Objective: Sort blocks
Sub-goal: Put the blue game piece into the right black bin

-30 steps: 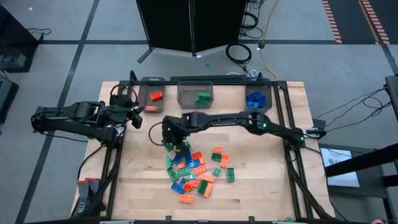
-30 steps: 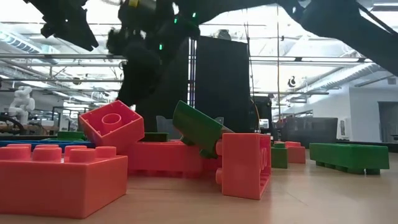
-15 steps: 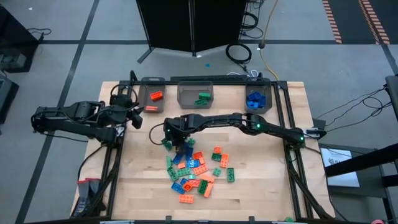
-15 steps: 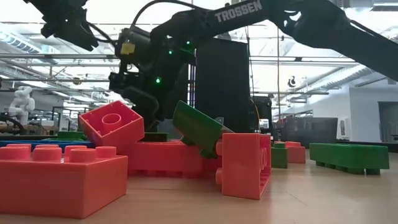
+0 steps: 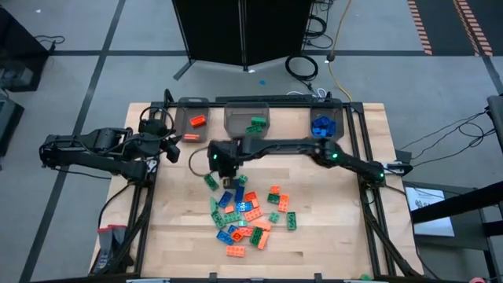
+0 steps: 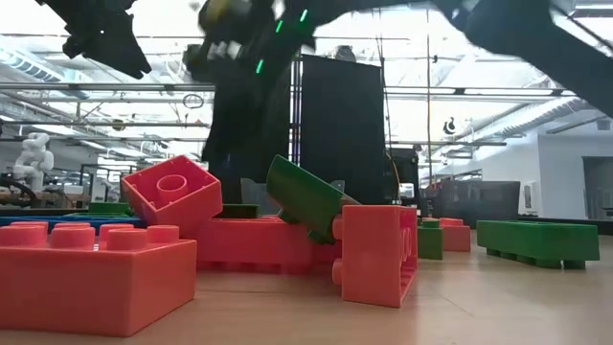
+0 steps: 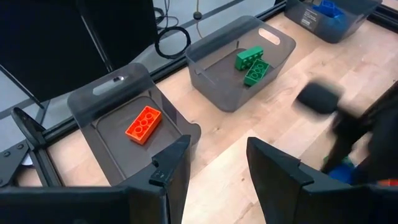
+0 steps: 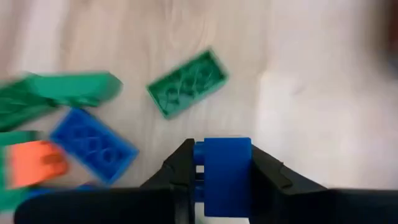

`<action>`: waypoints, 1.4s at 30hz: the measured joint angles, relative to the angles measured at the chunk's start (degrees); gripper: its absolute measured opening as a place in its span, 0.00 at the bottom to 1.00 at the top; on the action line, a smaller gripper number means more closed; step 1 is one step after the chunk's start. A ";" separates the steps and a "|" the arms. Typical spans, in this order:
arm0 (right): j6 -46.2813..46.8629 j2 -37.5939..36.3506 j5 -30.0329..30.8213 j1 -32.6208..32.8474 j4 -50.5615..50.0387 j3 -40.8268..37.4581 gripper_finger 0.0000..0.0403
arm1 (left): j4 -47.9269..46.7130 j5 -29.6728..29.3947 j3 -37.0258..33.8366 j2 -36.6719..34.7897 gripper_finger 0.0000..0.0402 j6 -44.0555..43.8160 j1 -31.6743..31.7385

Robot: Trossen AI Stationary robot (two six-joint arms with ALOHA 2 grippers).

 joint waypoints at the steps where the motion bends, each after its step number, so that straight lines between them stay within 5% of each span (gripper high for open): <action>1: -0.63 -1.79 0.00 -0.46 -0.98 0.13 0.18 | 0.00 -0.04 0.00 0.01 0.40 0.01 0.00; 10: -7.29 -15.85 3.19 -7.13 -17.90 -0.12 0.18 | 0.10 -0.30 0.00 0.00 0.40 -0.27 0.00; 15: -8.31 -26.13 6.33 -13.50 -22.38 -7.29 0.18 | 0.12 0.35 0.00 0.01 0.40 -2.53 0.00; 20: -4.69 -43.22 12.42 -21.76 -18.14 -26.96 0.18 | -0.02 0.37 0.00 0.00 0.40 -1.38 0.00; 27: 6.95 -63.82 20.19 -31.70 5.04 -61.26 0.18 | -0.03 -0.85 0.00 0.01 0.40 -1.33 0.00; 33: 15.70 -65.51 23.18 -37.02 12.37 -74.12 0.18 | 0.05 -1.32 0.00 0.02 0.40 -1.45 0.00; 42: 22.77 -57.84 24.25 -43.71 16.10 -78.46 0.18 | 0.48 -2.16 0.00 0.02 0.40 -3.26 -0.04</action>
